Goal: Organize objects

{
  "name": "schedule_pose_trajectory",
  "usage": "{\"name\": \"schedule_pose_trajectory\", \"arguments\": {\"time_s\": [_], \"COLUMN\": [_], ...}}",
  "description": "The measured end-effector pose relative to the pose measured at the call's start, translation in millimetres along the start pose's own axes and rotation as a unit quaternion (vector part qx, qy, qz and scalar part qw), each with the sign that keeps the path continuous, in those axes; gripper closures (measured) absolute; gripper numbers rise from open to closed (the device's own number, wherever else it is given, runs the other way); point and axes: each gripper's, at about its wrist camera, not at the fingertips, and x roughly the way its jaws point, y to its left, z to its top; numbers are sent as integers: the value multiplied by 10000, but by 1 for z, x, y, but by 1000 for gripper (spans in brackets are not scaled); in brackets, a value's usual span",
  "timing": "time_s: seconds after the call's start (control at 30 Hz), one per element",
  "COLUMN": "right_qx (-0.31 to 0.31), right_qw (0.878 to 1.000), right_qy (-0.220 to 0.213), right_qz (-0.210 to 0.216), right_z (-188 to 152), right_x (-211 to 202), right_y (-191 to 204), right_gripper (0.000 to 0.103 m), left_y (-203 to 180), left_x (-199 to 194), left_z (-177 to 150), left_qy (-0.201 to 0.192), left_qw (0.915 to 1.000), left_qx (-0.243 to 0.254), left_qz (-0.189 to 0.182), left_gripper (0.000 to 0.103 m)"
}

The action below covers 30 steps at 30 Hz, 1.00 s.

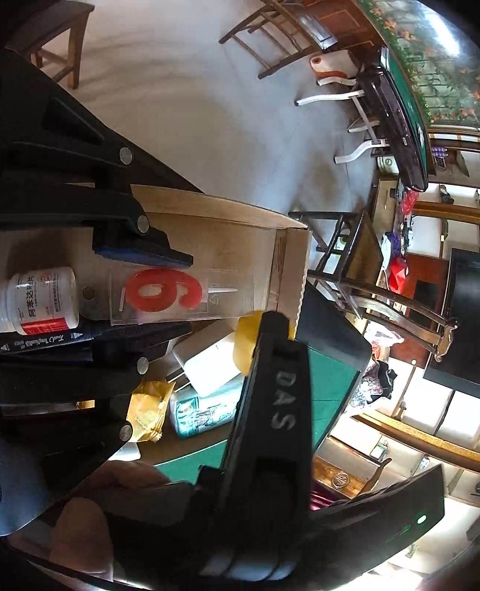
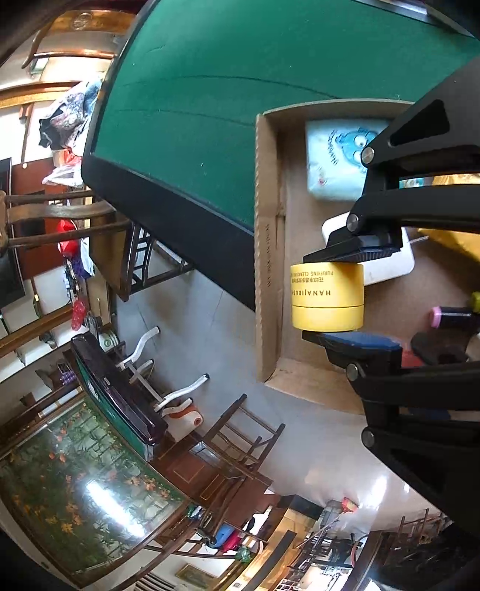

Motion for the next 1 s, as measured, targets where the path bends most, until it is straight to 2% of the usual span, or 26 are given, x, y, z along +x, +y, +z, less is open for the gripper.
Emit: {"name": "schedule_pose_trajectory", "arguments": {"time_s": [0.3, 0.47, 0.63, 0.73, 1.0], "right_qx": [-17, 69, 114, 236, 462], "right_qw": [9999, 9997, 9998, 9993, 9976], "right_qy": [14, 85, 47, 88, -227], "right_qz": [102, 225, 139, 272, 455], "right_z": [6, 7, 8, 6, 3], "right_x": [12, 17, 17, 17, -13], "right_y": [1, -4, -6, -9, -18], "right_gripper": [71, 71, 71, 69, 69], "left_y": [-1, 2, 5, 6, 6], "left_x": [4, 4, 4, 5, 0], "left_z": [-2, -2, -2, -1, 0], "left_qy": [38, 26, 56, 66, -45], "left_qw": [9999, 9999, 9999, 9999, 9997], "left_qx": [15, -81, -129, -145, -215], "left_qz": [145, 135, 88, 54, -98], "left_gripper": [75, 75, 75, 75, 75]}}
